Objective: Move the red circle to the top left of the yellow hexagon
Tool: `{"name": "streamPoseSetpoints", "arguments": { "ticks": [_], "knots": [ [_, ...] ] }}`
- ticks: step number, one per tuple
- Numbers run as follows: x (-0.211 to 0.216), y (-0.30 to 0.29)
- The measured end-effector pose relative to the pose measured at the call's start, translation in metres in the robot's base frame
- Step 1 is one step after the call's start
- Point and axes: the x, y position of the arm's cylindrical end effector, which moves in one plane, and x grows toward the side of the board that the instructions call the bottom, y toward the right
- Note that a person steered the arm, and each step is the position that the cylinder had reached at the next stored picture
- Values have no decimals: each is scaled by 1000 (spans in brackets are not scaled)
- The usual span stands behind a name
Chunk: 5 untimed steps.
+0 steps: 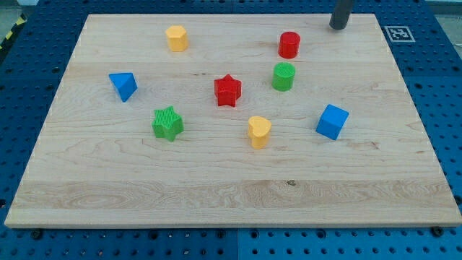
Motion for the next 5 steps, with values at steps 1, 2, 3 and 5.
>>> {"name": "streamPoseSetpoints", "arguments": {
  "ticks": [1, 2, 3, 5],
  "knots": [
    [60, 15],
    [85, 8],
    [86, -80],
    [70, -107]
  ]
}}
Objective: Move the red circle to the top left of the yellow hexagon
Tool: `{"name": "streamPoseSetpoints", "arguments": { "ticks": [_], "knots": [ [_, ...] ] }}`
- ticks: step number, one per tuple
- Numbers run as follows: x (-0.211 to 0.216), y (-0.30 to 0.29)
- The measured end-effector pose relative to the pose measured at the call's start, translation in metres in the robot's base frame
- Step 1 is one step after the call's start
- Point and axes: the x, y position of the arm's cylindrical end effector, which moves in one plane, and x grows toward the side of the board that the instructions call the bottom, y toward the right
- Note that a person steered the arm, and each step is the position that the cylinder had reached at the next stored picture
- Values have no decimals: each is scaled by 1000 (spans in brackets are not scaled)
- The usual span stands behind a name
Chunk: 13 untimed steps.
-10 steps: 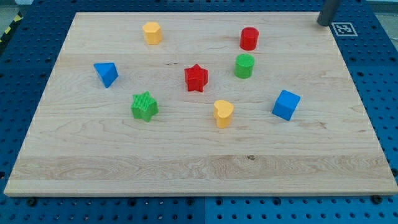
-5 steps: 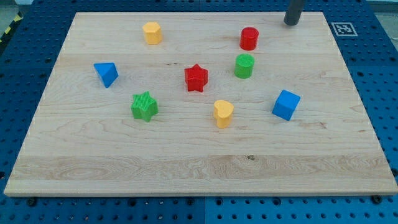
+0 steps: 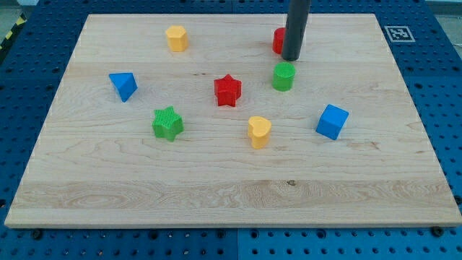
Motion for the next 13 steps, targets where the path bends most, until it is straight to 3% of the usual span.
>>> {"name": "streamPoseSetpoints", "arguments": {
  "ticks": [2, 4, 8, 10, 13],
  "knots": [
    [-43, 2],
    [-80, 44],
    [-60, 8],
    [-60, -48],
    [-98, -51]
  ]
}}
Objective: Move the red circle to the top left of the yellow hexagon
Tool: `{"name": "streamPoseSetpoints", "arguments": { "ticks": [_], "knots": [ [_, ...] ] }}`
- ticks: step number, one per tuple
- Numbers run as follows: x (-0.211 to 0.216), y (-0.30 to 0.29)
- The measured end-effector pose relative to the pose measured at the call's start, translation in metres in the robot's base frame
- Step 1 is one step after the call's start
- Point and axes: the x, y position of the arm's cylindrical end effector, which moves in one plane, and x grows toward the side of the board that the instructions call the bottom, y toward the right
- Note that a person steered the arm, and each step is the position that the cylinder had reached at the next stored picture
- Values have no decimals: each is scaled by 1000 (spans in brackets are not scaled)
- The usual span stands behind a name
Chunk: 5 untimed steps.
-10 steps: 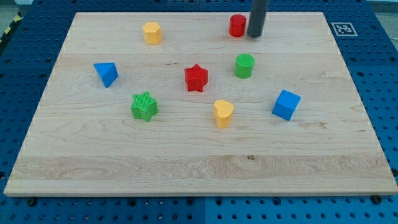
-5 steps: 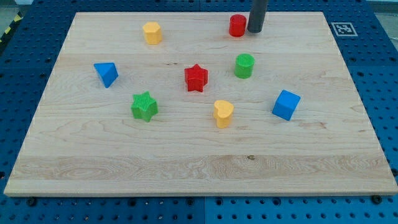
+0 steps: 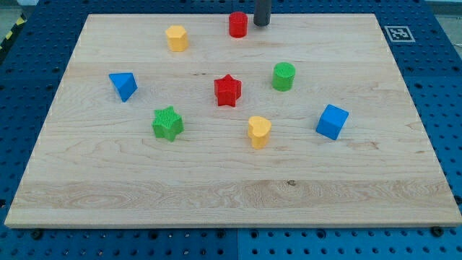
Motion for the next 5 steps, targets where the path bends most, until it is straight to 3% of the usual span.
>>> {"name": "streamPoseSetpoints", "arguments": {
  "ticks": [2, 5],
  "knots": [
    [11, -8],
    [14, -77]
  ]
}}
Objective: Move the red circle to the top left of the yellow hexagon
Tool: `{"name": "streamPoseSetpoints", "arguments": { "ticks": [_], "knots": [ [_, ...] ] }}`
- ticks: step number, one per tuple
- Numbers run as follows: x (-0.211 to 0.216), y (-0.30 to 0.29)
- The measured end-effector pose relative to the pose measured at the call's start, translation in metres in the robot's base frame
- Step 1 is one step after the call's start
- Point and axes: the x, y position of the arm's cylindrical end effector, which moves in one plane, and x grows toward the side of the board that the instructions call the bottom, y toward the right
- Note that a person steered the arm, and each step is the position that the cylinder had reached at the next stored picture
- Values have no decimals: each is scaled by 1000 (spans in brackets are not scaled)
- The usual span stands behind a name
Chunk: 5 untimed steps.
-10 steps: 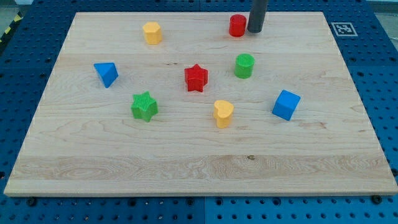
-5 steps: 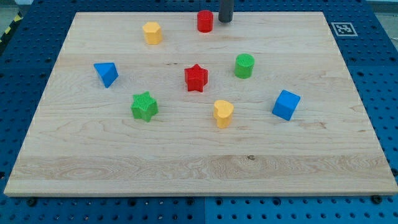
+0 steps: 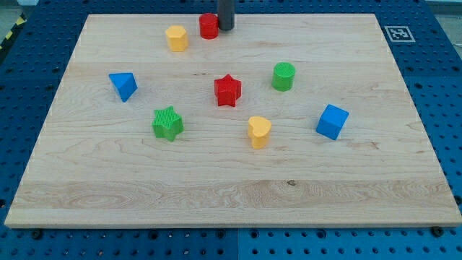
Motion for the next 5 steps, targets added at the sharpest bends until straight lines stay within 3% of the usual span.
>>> {"name": "streamPoseSetpoints", "arguments": {
  "ticks": [2, 5],
  "knots": [
    [24, -14],
    [-4, -52]
  ]
}}
